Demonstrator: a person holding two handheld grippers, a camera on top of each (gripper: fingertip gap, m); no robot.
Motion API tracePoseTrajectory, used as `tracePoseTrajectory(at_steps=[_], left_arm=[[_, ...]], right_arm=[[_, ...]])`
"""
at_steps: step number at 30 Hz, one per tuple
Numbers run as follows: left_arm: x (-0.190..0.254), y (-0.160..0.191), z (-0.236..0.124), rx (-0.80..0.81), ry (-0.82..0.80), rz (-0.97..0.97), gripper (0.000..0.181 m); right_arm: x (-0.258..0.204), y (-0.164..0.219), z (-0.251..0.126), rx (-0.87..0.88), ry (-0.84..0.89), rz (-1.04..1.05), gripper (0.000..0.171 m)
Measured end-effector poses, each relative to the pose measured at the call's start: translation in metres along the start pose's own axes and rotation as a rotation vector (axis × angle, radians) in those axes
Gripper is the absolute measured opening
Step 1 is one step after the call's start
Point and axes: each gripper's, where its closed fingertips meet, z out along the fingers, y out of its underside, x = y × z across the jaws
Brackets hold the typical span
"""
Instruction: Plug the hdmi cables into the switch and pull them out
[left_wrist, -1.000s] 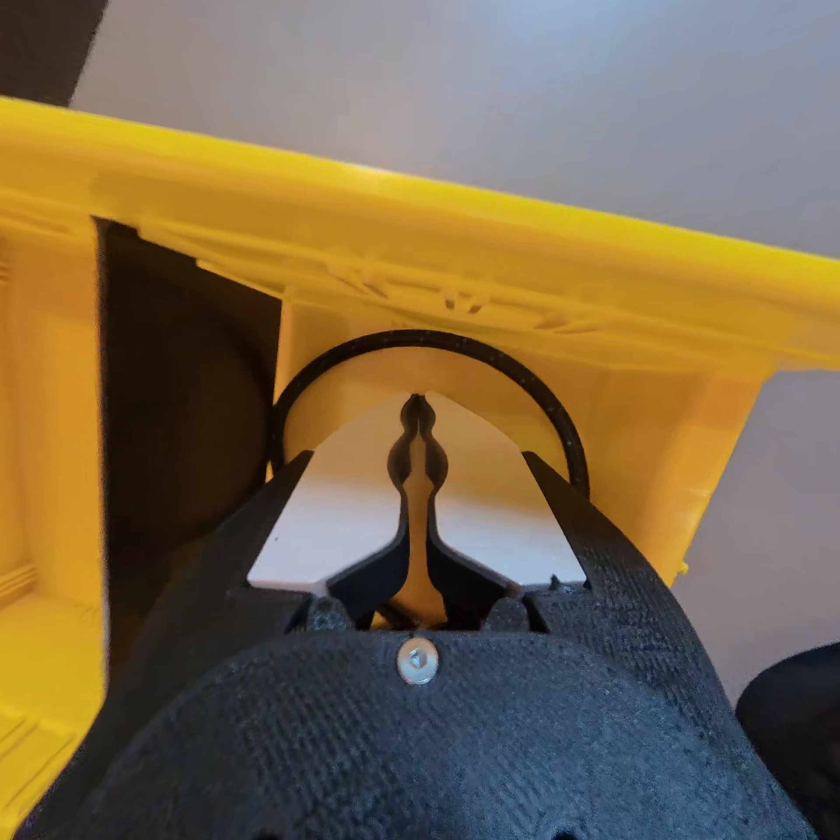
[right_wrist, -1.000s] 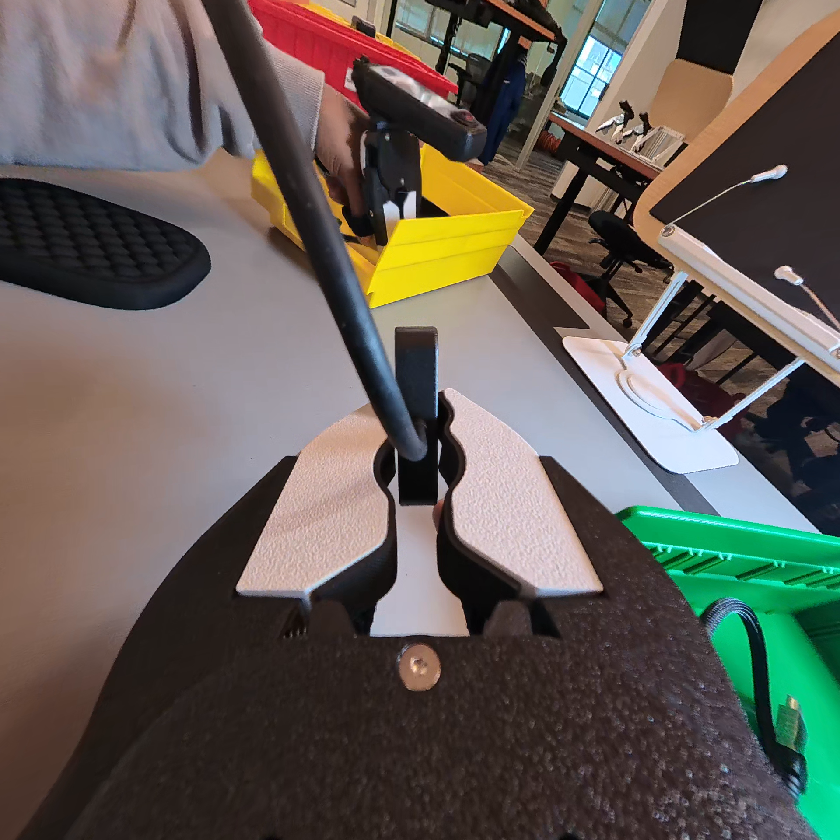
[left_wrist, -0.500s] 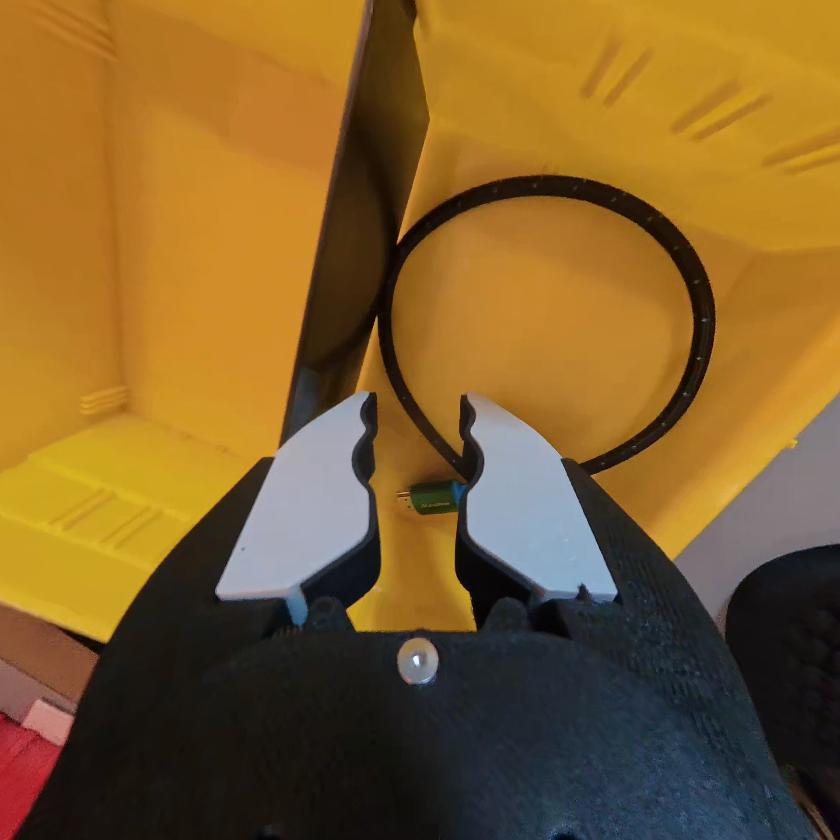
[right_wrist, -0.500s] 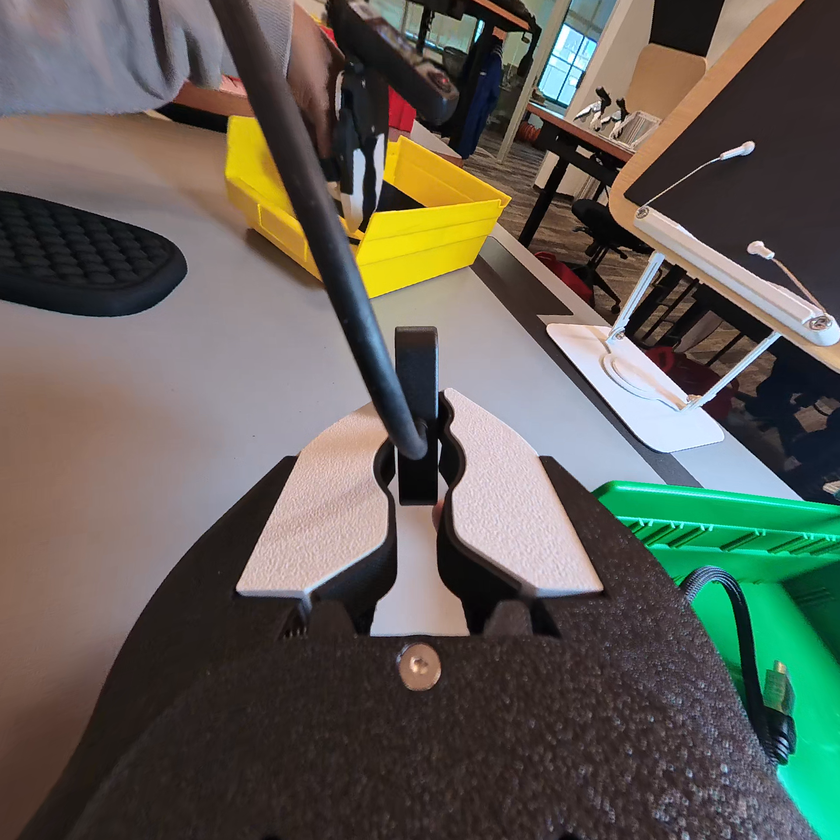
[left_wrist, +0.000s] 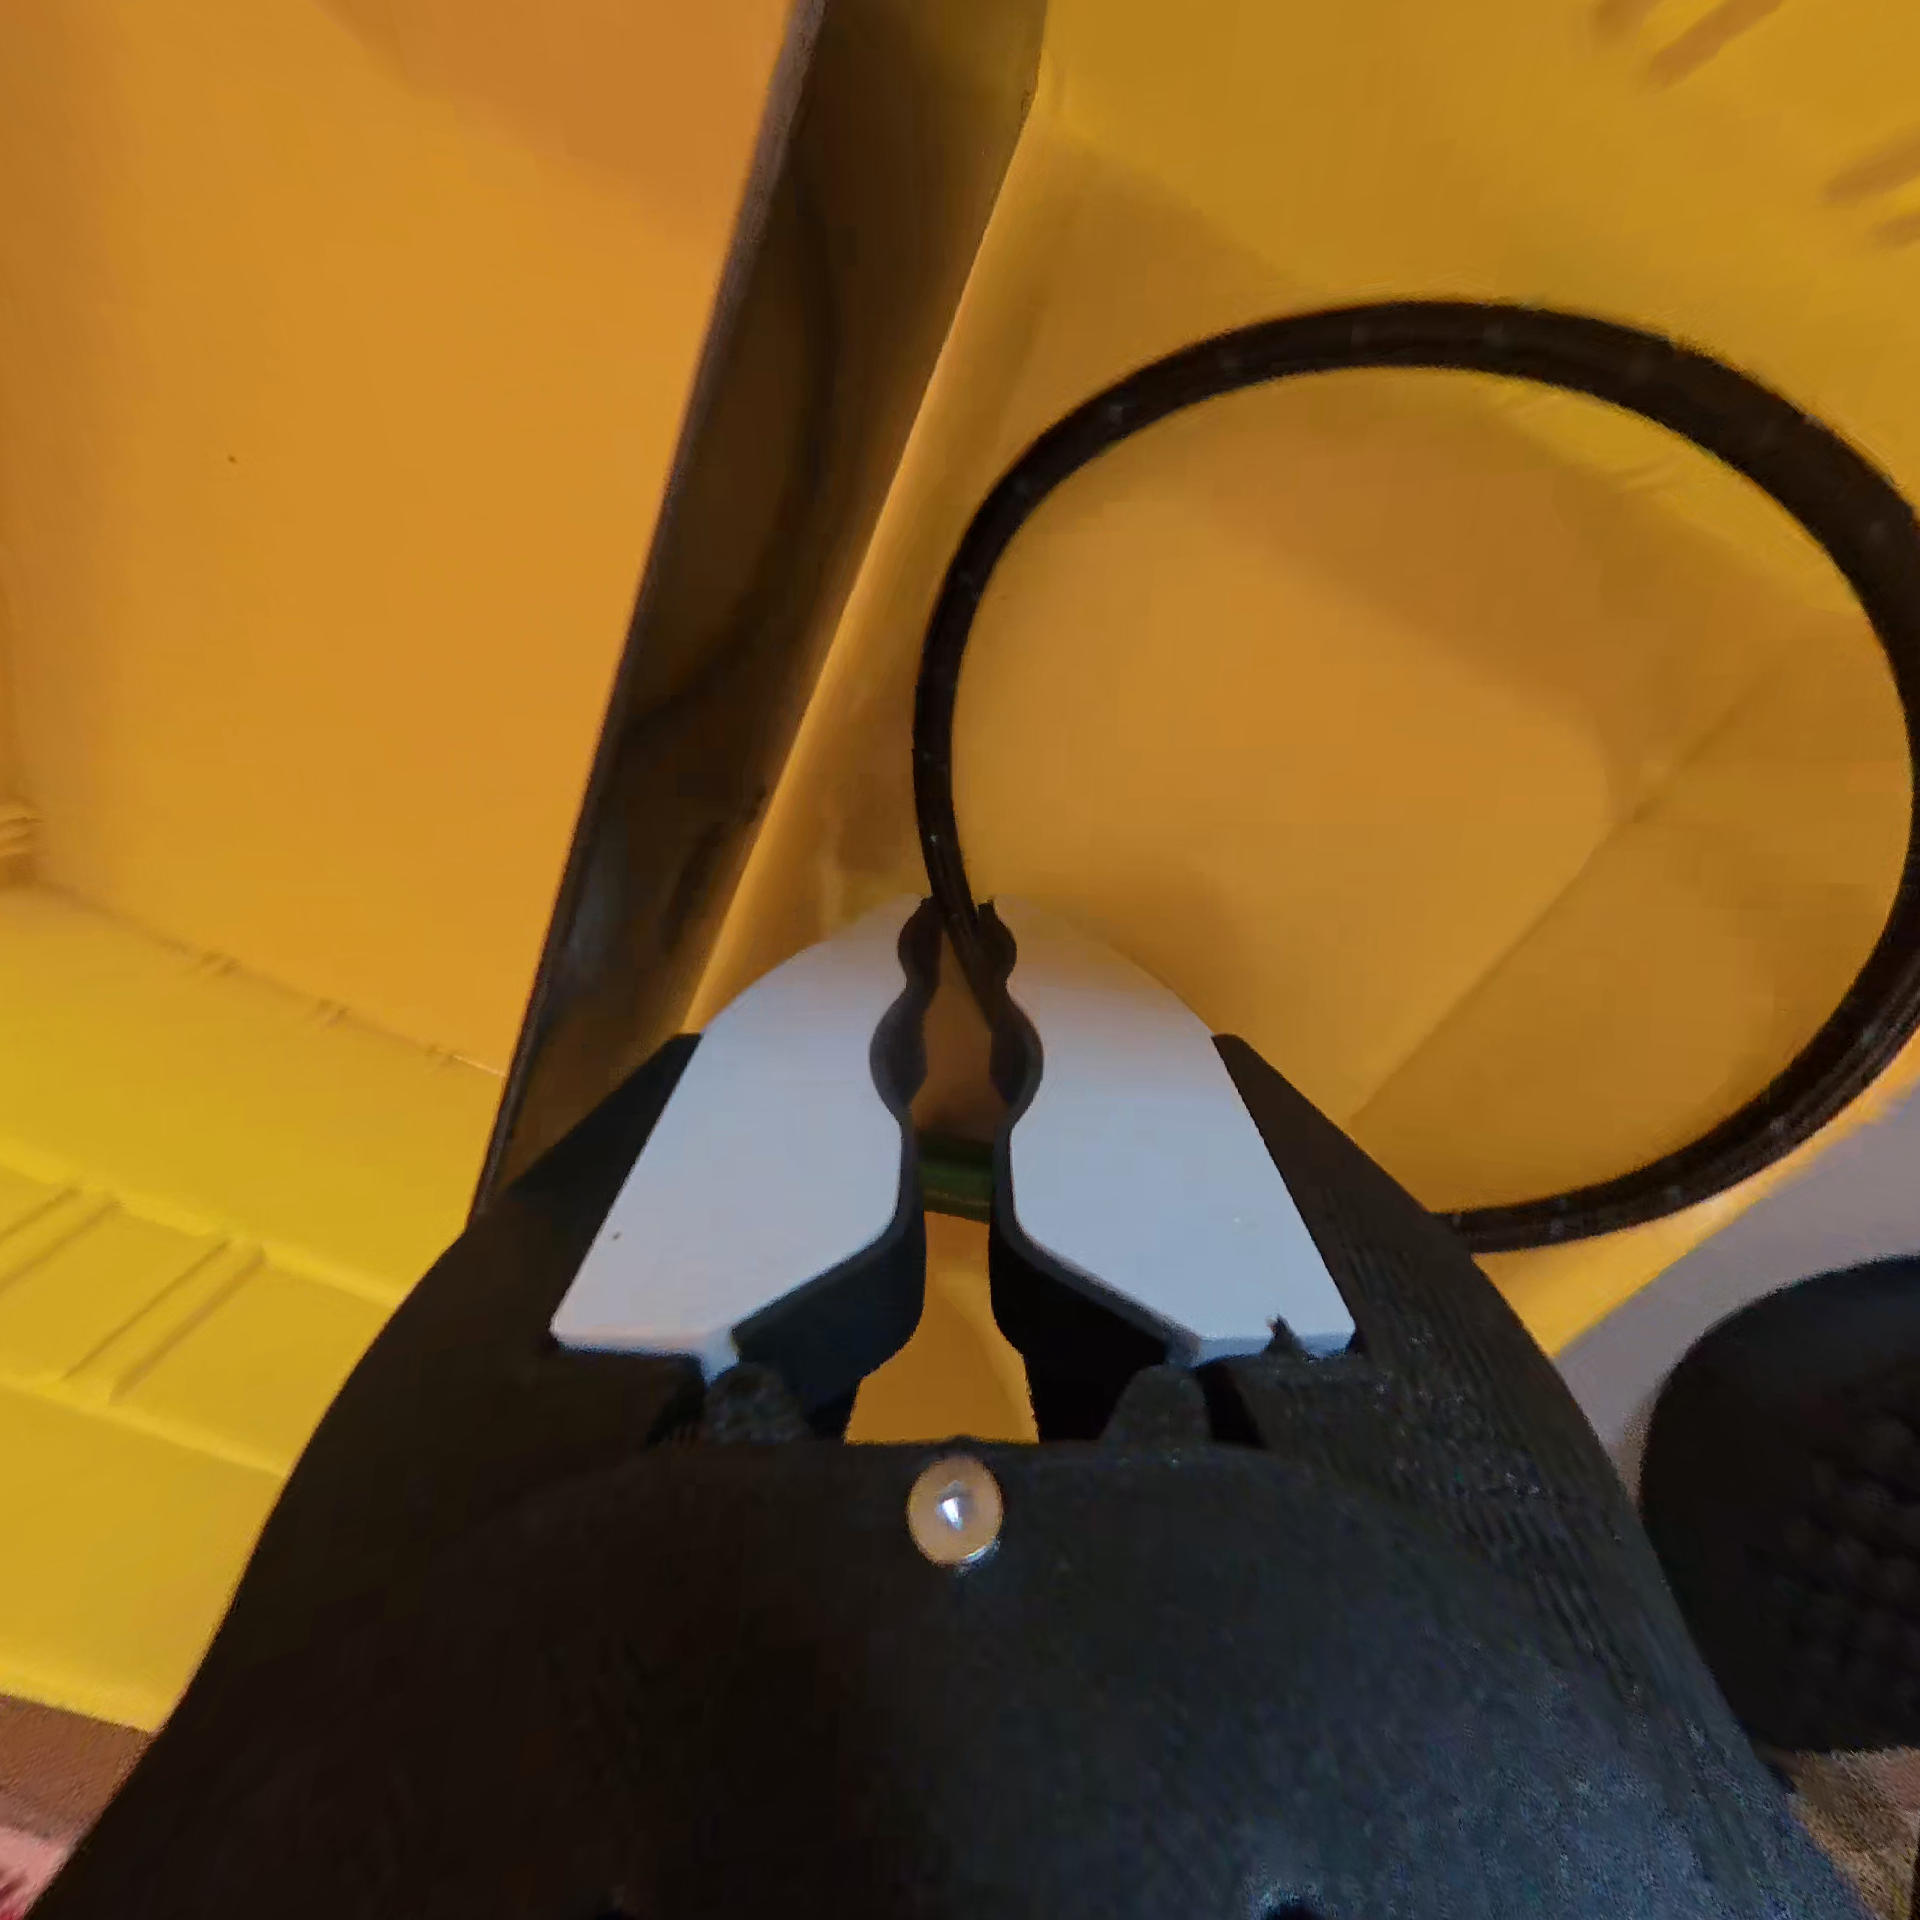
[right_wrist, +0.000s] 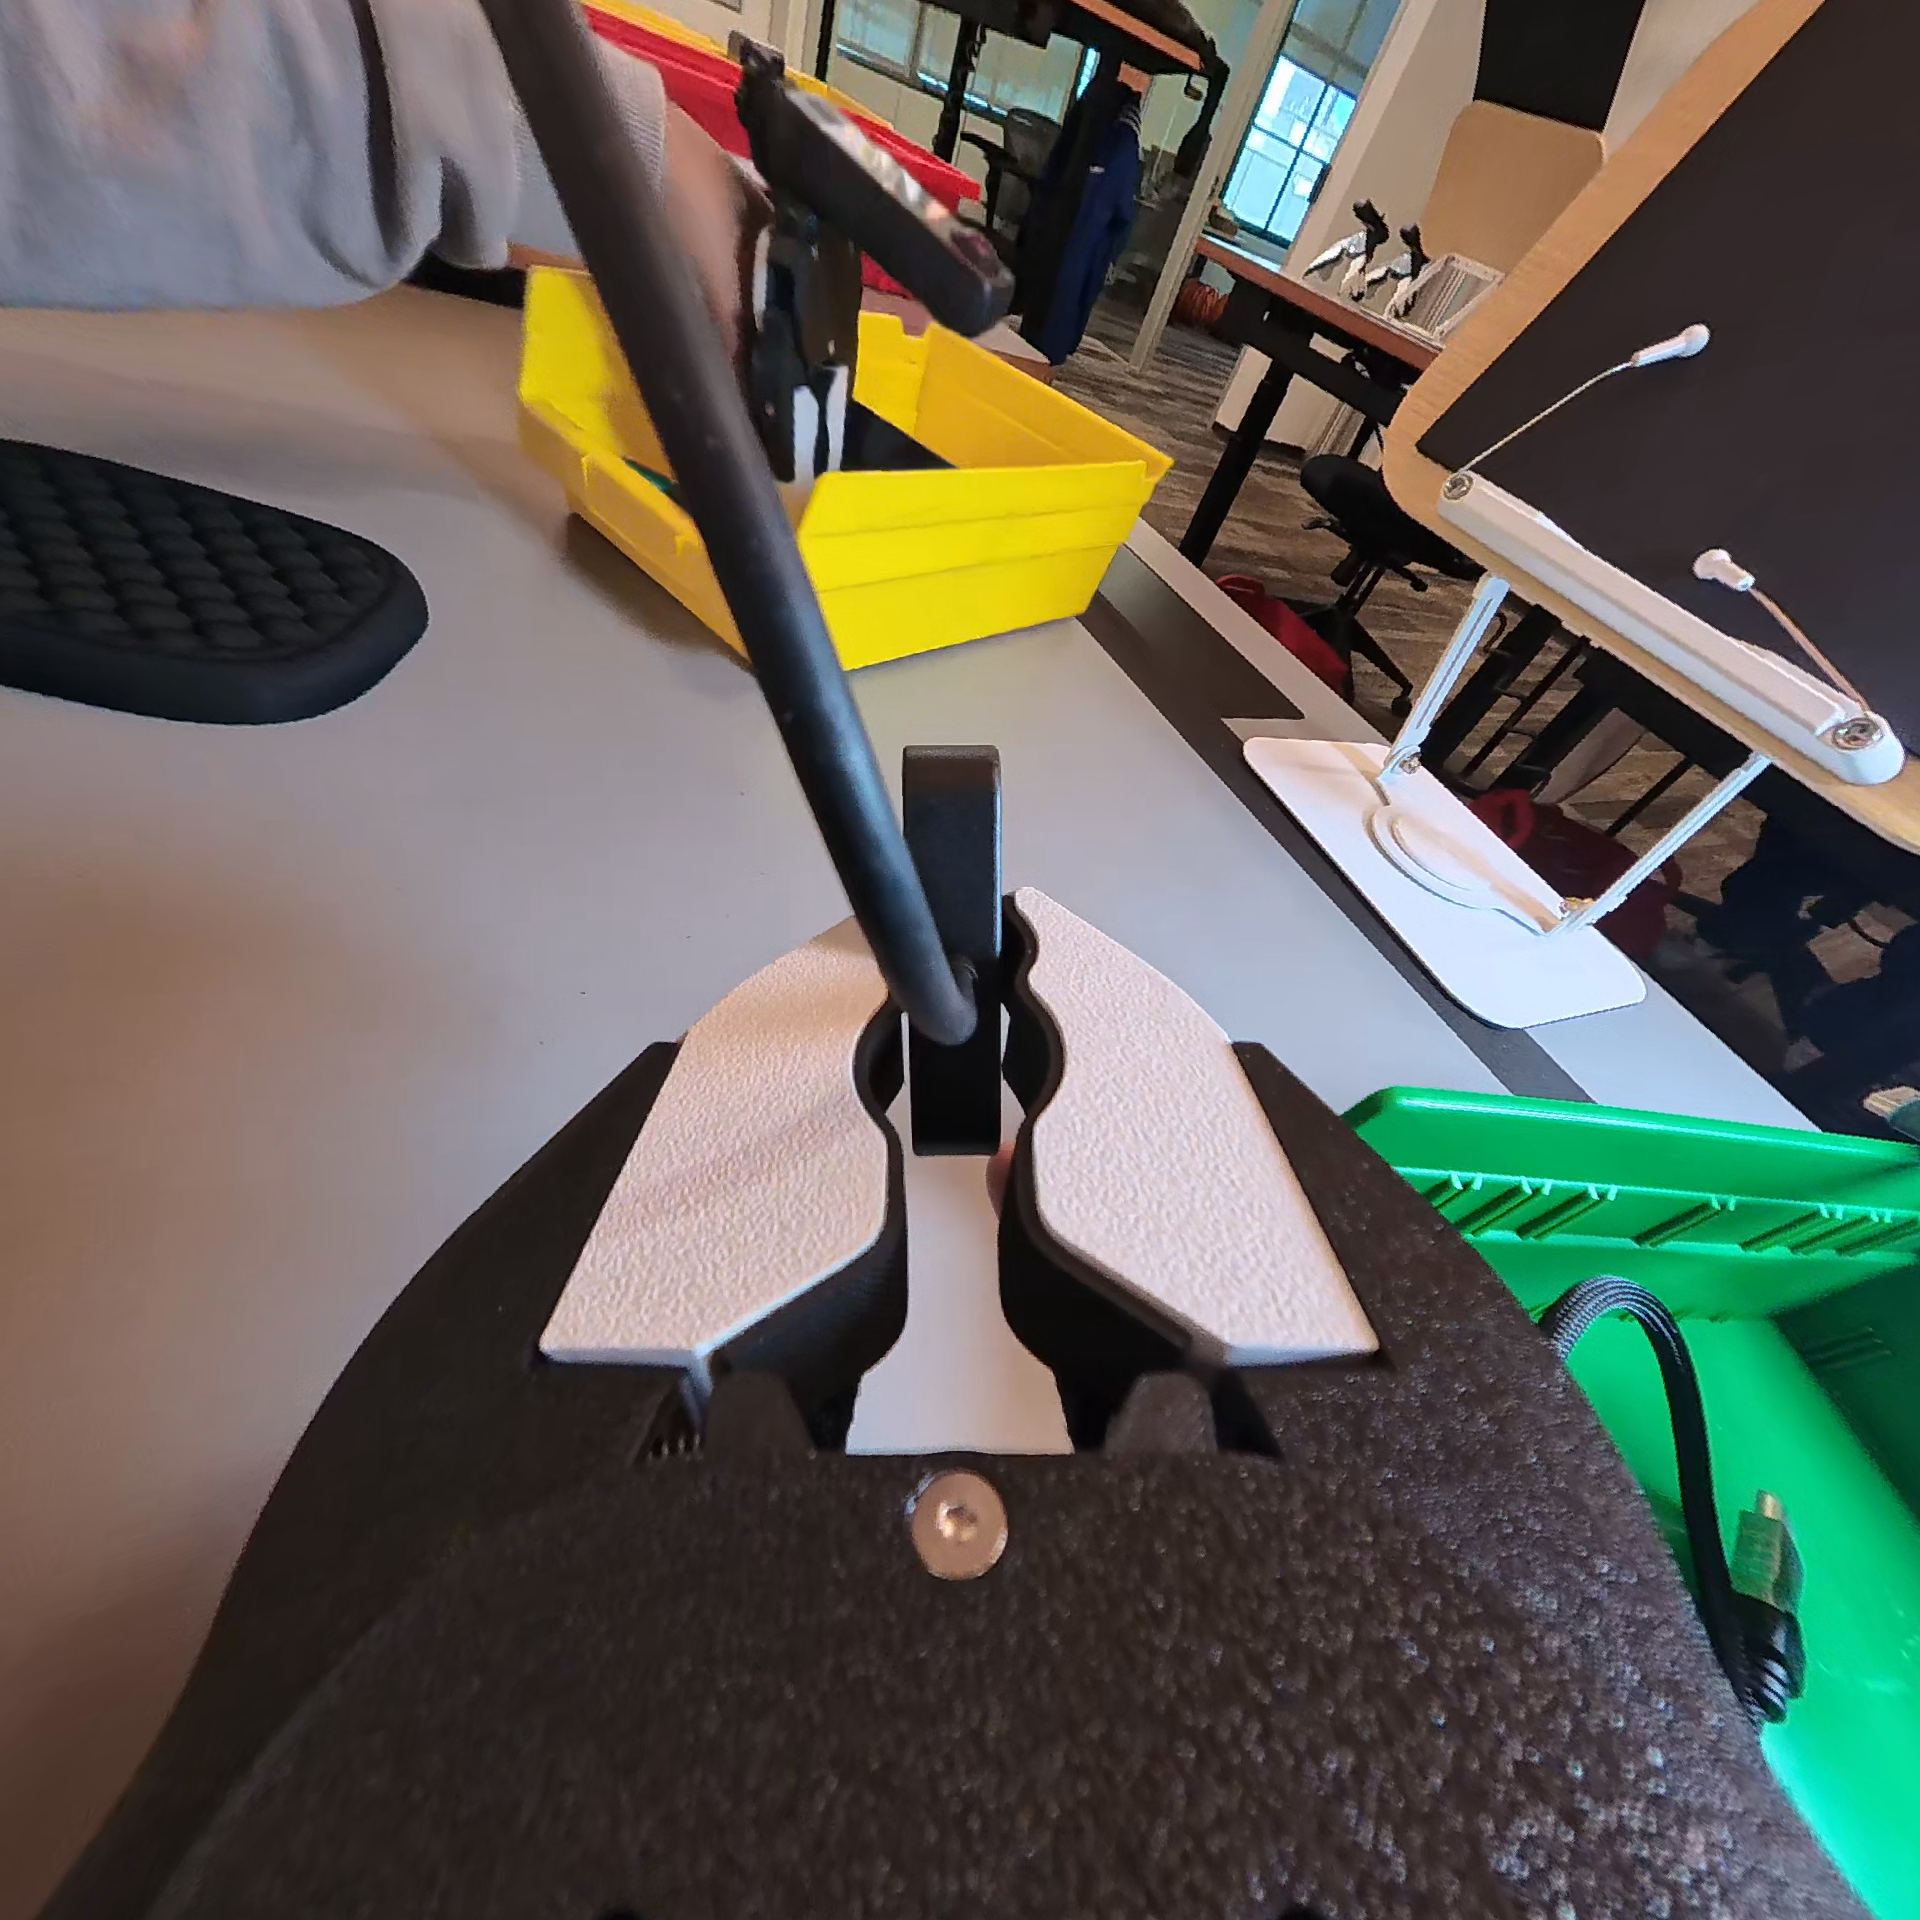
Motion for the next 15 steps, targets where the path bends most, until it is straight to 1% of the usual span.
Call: tracePoseTrajectory(at_steps=[1, 3, 5, 7, 9, 12, 14, 15], left_arm=[[0.004, -0.004, -0.006, 0.032, 0.021, 0.005, 0.007], [0.006, -0.013, -0.028, 0.11, 0.006, 0.031, 0.006], [0.011, -0.025, -0.059, 0.215, 0.004, 0.06, 0.005], [0.02, -0.041, -0.096, 0.357, 0.014, 0.097, 0.004], [0.042, -0.062, -0.139, 0.566, 0.068, 0.128, 0.002], [0.09, -0.085, -0.198, 0.858, 0.154, 0.221, 0.0], [0.127, -0.093, -0.22, 0.987, 0.221, 0.276, 0.0], [0.14, -0.095, -0.222, 1.017, 0.219, 0.299, 0.0]], right_arm=[[0.0, 0.0, 0.0, -0.001, 0.002, -0.002, 0.014], [0.002, 0.002, 0.0, -0.001, 0.005, 0.004, 0.014], [0.004, 0.004, 0.0, -0.004, 0.01, 0.011, 0.014], [0.005, 0.005, 0.001, -0.004, 0.016, 0.012, 0.014], [0.005, 0.005, 0.001, -0.002, 0.021, 0.005, 0.014], [0.004, 0.006, 0.002, -0.002, 0.024, -0.003, 0.014], [0.003, 0.007, 0.003, 0.0, 0.025, -0.003, 0.014], [0.003, 0.007, 0.003, -0.001, 0.028, -0.004, 0.014]])
